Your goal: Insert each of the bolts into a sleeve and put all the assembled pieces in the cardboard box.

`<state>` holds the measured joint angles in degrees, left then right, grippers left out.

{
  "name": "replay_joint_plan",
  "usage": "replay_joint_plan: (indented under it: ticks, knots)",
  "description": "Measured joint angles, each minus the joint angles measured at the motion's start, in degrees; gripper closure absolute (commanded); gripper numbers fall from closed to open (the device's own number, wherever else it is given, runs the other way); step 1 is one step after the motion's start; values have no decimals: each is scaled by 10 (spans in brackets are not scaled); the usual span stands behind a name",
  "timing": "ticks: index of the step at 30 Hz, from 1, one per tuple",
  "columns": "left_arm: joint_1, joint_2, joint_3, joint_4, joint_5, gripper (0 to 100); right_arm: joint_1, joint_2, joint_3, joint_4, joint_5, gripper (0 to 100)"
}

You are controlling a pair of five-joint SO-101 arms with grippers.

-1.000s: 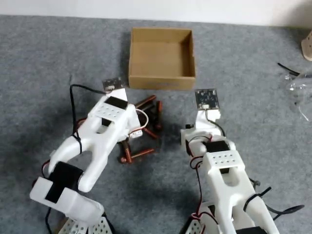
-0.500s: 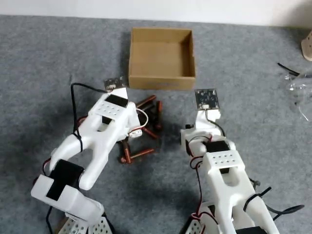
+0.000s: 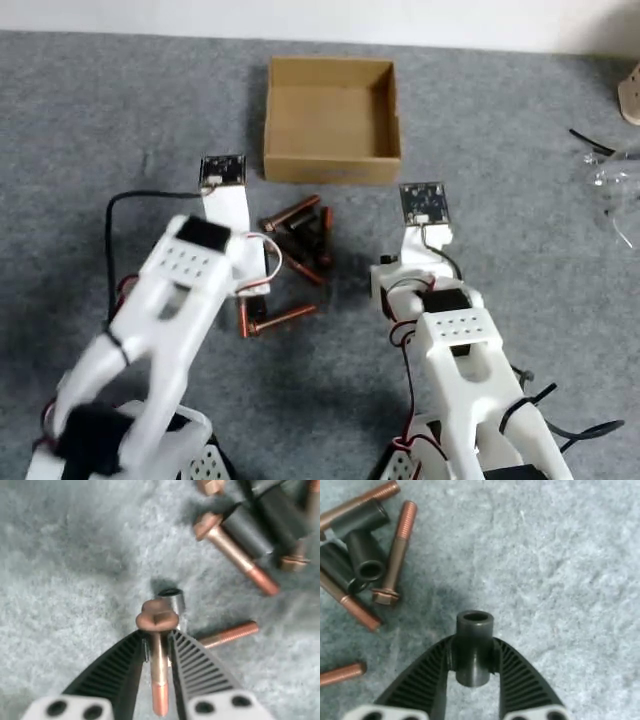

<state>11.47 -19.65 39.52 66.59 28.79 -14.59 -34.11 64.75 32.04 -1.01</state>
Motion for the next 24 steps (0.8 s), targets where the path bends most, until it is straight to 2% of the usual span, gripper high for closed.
replay_joint_plan:
  ticks: [11,19,24]
  knots:
    - [0,-295,236,-176,-19,995,0,0,0,0,0,995]
    - [0,-555,400,-248,-19,995,0,0,0,0,0,995]
    - [1,-722,487,-264,-19,995,0,0,0,0,0,995]
